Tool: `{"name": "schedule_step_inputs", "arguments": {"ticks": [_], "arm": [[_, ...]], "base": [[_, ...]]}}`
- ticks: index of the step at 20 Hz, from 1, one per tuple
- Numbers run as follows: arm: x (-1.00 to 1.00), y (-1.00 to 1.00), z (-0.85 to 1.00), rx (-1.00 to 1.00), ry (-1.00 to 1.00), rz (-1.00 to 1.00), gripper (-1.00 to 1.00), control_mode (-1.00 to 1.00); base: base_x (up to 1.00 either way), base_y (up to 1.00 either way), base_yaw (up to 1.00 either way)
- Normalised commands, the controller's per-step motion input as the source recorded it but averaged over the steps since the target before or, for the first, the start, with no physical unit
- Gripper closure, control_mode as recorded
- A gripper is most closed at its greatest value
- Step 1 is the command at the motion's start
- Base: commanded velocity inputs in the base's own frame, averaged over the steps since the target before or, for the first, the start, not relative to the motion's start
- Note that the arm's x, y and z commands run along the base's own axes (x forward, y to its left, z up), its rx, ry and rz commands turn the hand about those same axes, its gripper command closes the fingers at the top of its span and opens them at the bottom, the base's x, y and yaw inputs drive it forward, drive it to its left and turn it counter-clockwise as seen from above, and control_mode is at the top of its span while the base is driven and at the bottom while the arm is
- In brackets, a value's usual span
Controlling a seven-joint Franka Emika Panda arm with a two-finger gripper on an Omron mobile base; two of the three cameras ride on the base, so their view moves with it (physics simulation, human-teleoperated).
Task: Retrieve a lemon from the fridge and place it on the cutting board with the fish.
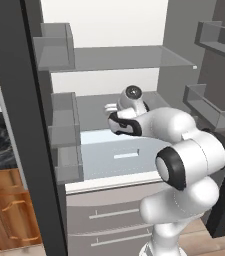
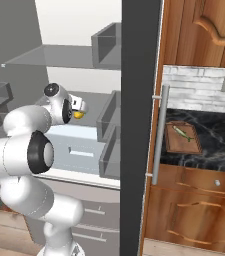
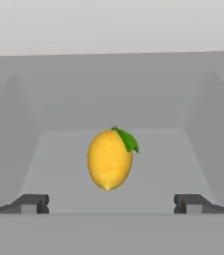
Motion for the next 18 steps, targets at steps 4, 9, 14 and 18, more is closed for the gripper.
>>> {"name": "schedule_step_inputs", "arguments": {"ticks": [4,9,14,18], "arm": [[0.12,0.00,-0.09,0.00,0.08,-0.03,-1.00,-1.00],[0.29,0.00,-0.13,0.00,0.07,-0.03,-1.00,-1.00],[0.29,0.00,-0.18,0.00,0.00,-0.01,-1.00,-1.00],[0.14,0.00,-0.16,0.00,0.00,-0.01,-1.00,-1.00]], "base": [[0.00,0.00,0.00],[0.00,0.00,0.00],[0.00,0.00,0.00],[0.00,0.00,0.00]]}}
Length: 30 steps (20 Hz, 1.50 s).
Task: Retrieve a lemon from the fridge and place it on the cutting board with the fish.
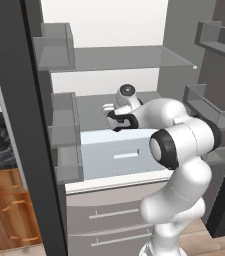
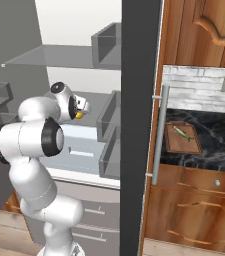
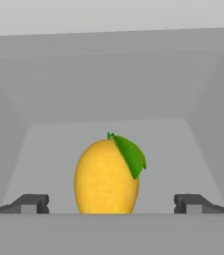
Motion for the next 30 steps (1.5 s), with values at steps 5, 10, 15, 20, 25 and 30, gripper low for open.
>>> {"name": "schedule_step_inputs", "arguments": {"ticks": [5,10,15,20,25,30], "arm": [[0.12,0.00,-0.16,0.00,0.00,-0.01,-1.00,-1.00],[0.10,0.00,-0.18,0.00,0.01,-0.02,-1.00,-1.00],[0.12,0.05,-0.10,0.00,0.00,-0.01,-1.00,-1.00],[0.00,0.02,-0.01,0.00,0.00,0.00,-1.00,-1.00],[0.01,0.01,-0.02,0.00,0.00,0.00,1.00,-1.00],[0.00,0.00,0.00,0.00,0.00,0.00,1.00,-1.00]], "base": [[0.00,0.00,0.00],[0.00,0.00,0.00],[0.00,0.00,0.00],[0.00,0.00,0.00],[0.00,0.00,0.00],[0.00,0.00,0.00]]}}
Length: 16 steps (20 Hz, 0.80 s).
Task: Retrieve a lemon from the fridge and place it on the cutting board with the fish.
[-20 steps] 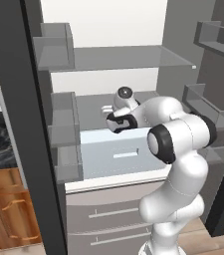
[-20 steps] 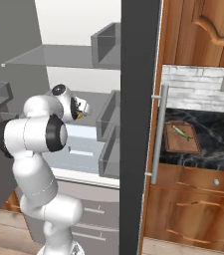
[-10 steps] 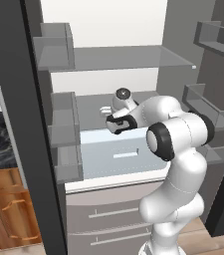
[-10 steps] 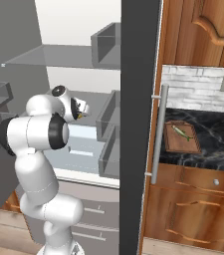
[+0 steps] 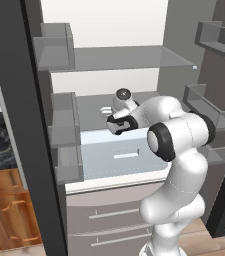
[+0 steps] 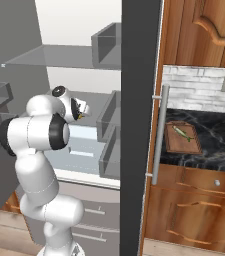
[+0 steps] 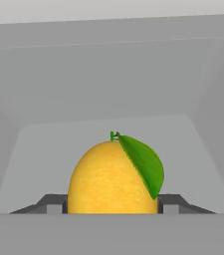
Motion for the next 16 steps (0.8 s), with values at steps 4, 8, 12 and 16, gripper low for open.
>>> {"name": "schedule_step_inputs", "arguments": {"ticks": [4,8,12,16], "arm": [[-0.31,-0.07,0.14,0.04,0.00,0.00,1.00,-1.00],[-0.96,-0.08,0.58,0.12,0.00,0.00,1.00,-1.00],[-0.99,-0.13,0.76,0.01,0.00,0.00,1.00,-1.00],[-0.99,-0.32,0.59,0.00,0.01,0.00,1.00,-1.00]], "base": [[0.00,0.00,0.00],[0.00,0.00,0.00],[0.00,0.00,0.00],[0.00,0.00,0.00]]}}
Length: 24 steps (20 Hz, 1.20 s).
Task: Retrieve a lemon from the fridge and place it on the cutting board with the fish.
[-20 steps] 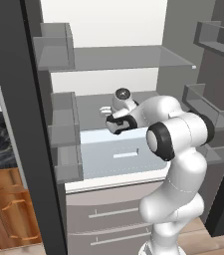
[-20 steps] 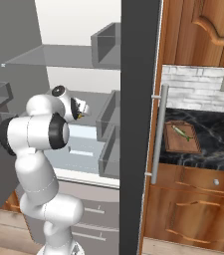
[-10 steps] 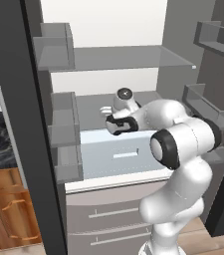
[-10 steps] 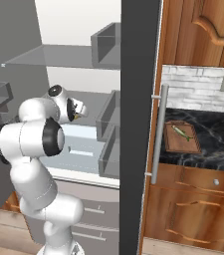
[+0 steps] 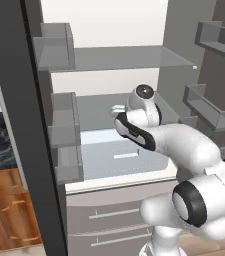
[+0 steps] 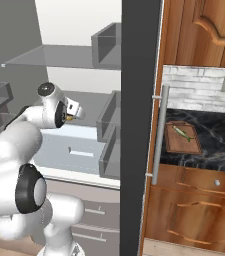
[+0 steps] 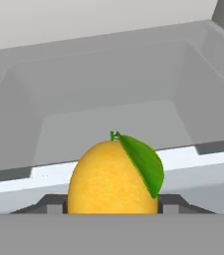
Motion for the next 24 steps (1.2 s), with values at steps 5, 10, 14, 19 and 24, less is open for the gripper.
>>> {"name": "schedule_step_inputs", "arguments": {"ticks": [5,10,14,19,24], "arm": [[-1.00,-0.37,0.42,0.00,0.00,0.00,1.00,-1.00],[-1.00,-0.20,0.43,-0.02,0.07,0.00,1.00,-1.00],[-0.99,-0.09,0.36,-0.05,0.13,0.04,1.00,-1.00],[-0.96,-0.03,0.39,-0.07,0.21,0.05,1.00,-1.00],[-0.80,-0.15,0.04,-0.02,0.09,0.07,1.00,-1.00]], "base": [[0.00,0.00,0.00],[0.00,0.00,0.00],[0.00,0.00,0.00],[0.00,0.00,0.00],[0.00,0.00,0.00]]}}
